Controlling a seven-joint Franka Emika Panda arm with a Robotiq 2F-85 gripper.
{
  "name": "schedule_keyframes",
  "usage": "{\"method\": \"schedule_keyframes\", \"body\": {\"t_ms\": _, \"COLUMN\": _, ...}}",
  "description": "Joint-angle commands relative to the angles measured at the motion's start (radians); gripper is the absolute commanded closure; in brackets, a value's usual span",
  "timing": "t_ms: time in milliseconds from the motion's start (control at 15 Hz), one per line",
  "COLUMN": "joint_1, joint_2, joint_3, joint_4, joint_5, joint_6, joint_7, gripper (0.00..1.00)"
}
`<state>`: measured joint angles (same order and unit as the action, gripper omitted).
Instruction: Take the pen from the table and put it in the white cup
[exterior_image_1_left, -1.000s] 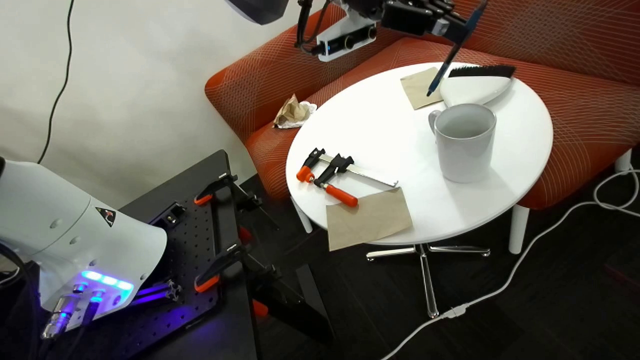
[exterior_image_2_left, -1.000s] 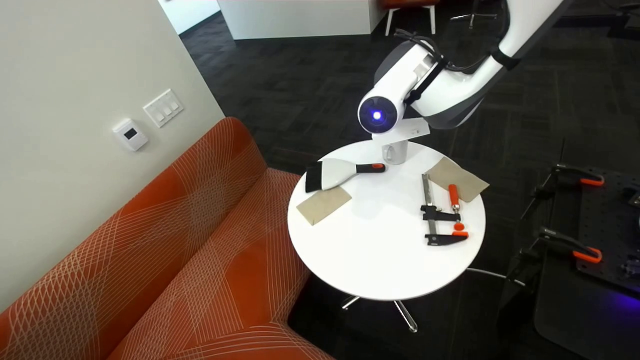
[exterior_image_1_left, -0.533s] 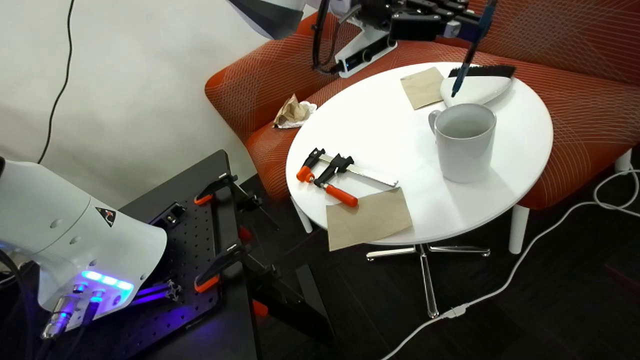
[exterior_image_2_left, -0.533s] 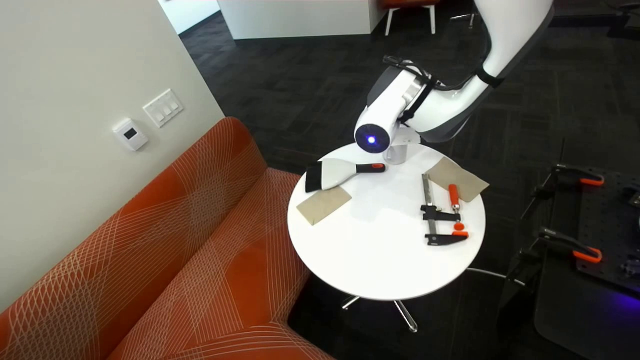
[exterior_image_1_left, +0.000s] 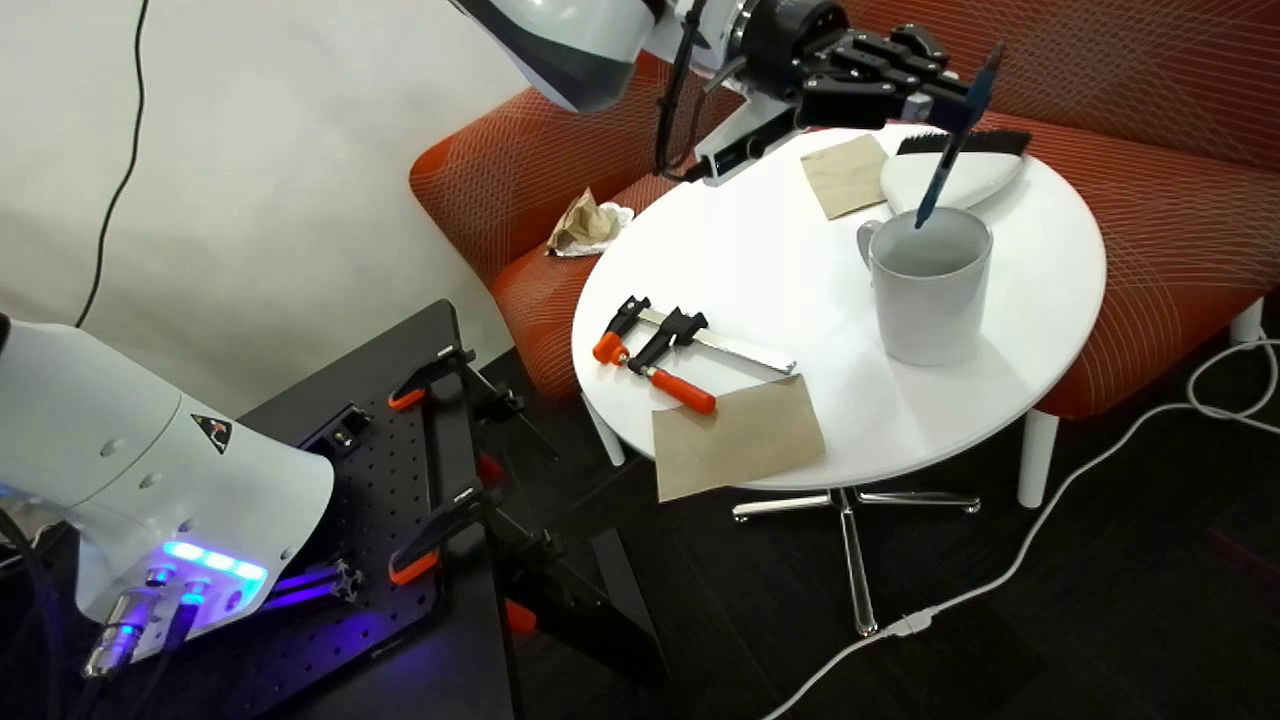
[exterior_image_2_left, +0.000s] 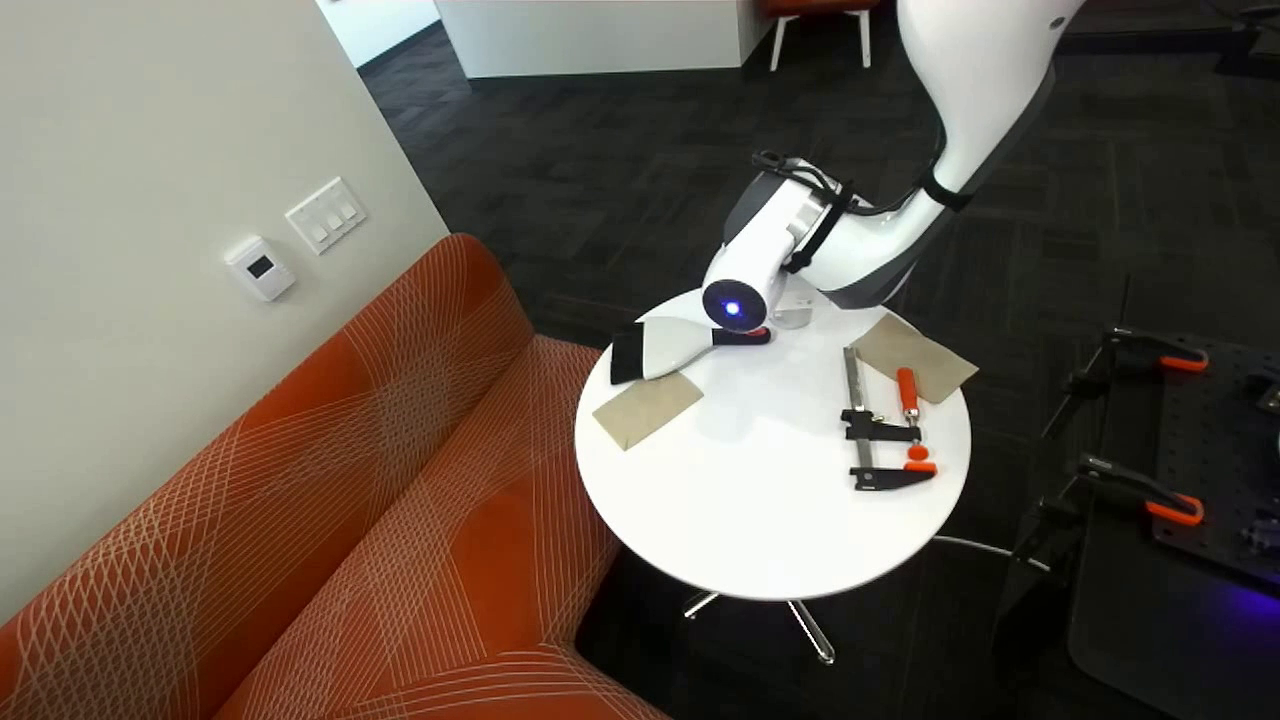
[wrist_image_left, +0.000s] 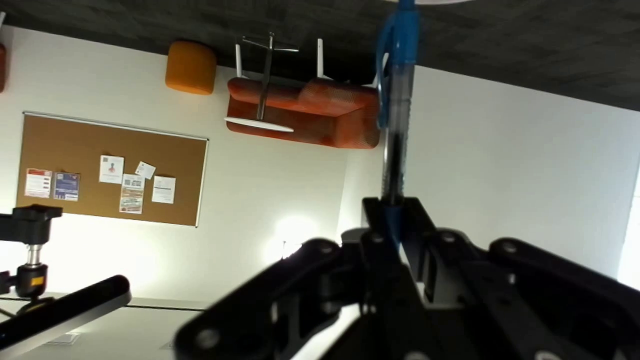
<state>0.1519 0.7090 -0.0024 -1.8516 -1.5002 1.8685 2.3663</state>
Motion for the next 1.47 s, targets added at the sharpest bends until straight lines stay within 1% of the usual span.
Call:
{"method": "schedule_keyframes", "body": {"t_ms": 0, "joint_1": -0.021, "joint_2": 0.052, "joint_3": 0.024, "joint_4": 0.056, "joint_5": -0.005, "joint_6": -0.014, "joint_7": 0.003, "gripper": 0.97}}
{"method": "schedule_keyframes", "body": {"t_ms": 400, "joint_1": -0.043, "joint_2": 0.128, "joint_3": 0.053, "joint_4": 0.108, "joint_5": 0.034, "joint_6": 0.024, "joint_7": -0.03, "gripper": 0.97}}
{"method": "schedule_keyframes", "body": {"t_ms": 533, "joint_1": -0.041, "joint_2": 0.15, "joint_3": 0.058, "joint_4": 0.118, "joint_5": 0.043, "joint_6": 0.018, "joint_7": -0.032, "gripper": 0.97}}
{"method": "schedule_keyframes", "body": {"t_ms": 600, "joint_1": -0.039, "joint_2": 0.152, "joint_3": 0.06, "joint_4": 0.117, "joint_5": 0.051, "joint_6": 0.013, "joint_7": -0.029, "gripper": 0.61}}
{"method": "schedule_keyframes", "body": {"t_ms": 667, "joint_1": -0.035, "joint_2": 0.15, "joint_3": 0.06, "joint_4": 0.112, "joint_5": 0.056, "joint_6": 0.007, "joint_7": -0.022, "gripper": 0.59}}
{"method": "schedule_keyframes", "body": {"t_ms": 733, "joint_1": -0.031, "joint_2": 0.147, "joint_3": 0.058, "joint_4": 0.107, "joint_5": 0.06, "joint_6": 0.0, "joint_7": -0.015, "gripper": 0.53}}
{"method": "schedule_keyframes", "body": {"t_ms": 1133, "joint_1": -0.022, "joint_2": 0.076, "joint_3": 0.056, "joint_4": 0.052, "joint_5": 0.082, "joint_6": -0.02, "joint_7": 0.027, "gripper": 0.08}}
{"method": "schedule_keyframes", "body": {"t_ms": 1200, "joint_1": -0.021, "joint_2": 0.058, "joint_3": 0.055, "joint_4": 0.04, "joint_5": 0.082, "joint_6": -0.019, "joint_7": 0.034, "gripper": 0.02}}
{"method": "schedule_keyframes", "body": {"t_ms": 1267, "joint_1": -0.021, "joint_2": 0.042, "joint_3": 0.055, "joint_4": 0.031, "joint_5": 0.084, "joint_6": -0.018, "joint_7": 0.037, "gripper": 0.0}}
{"method": "schedule_keyframes", "body": {"t_ms": 1400, "joint_1": -0.022, "joint_2": 0.01, "joint_3": 0.056, "joint_4": 0.013, "joint_5": 0.085, "joint_6": -0.017, "joint_7": 0.049, "gripper": 0.0}}
